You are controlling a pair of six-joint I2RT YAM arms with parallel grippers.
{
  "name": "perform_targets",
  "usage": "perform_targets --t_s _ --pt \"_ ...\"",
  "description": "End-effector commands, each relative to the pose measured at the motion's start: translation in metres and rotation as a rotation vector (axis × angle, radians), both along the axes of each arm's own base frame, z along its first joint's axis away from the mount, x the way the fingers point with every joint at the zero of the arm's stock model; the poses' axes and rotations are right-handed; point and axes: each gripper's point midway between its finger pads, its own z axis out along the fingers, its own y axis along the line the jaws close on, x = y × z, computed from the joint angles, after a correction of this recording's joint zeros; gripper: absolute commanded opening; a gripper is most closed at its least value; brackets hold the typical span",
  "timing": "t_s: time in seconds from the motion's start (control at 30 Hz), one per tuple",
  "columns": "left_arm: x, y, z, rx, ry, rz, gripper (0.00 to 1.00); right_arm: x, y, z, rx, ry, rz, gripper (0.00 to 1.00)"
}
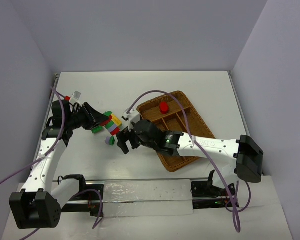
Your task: Sort the legos into containers by color
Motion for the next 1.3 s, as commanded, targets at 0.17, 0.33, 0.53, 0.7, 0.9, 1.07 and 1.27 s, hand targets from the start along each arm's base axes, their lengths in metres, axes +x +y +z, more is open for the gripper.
perform_targets --t_s 0.17,0.33,0.53,0.7,0.9,1.07,1.27 --pt "0.002 -0.002 0.024 -0.003 -0.071 -0.009 0.00 0.015 0.025 0.010 0.004 -0.023 0.030 0.95" --pt "0.000 -0.002 0.025 -0.003 -0.072 -0.011 0.00 0.025 0.041 0.010 0.023 -0.006 0.060 0.93" --pt "-0.001 -0.003 0.026 -0.006 -0.077 -0.017 0.00 0.037 0.051 0.004 0.035 0.030 0.072 0.80" --pt "-0.001 -0.003 0.028 -0.004 -0.081 -0.020 0.00 0.039 0.058 0.004 0.043 0.038 0.079 0.69" --pt "-0.002 -0.003 0.028 -0.004 -0.083 -0.023 0.00 0.039 0.064 0.012 0.077 0.039 0.088 0.63" --pt "-0.003 -0.003 0.028 -0.005 -0.083 -0.022 0.00 0.040 0.065 0.013 0.085 0.041 0.085 0.36" --pt "-0.001 0.000 0.032 -0.003 -0.086 0.004 0.00 0.046 0.050 0.003 0.060 0.051 0.036 0.00"
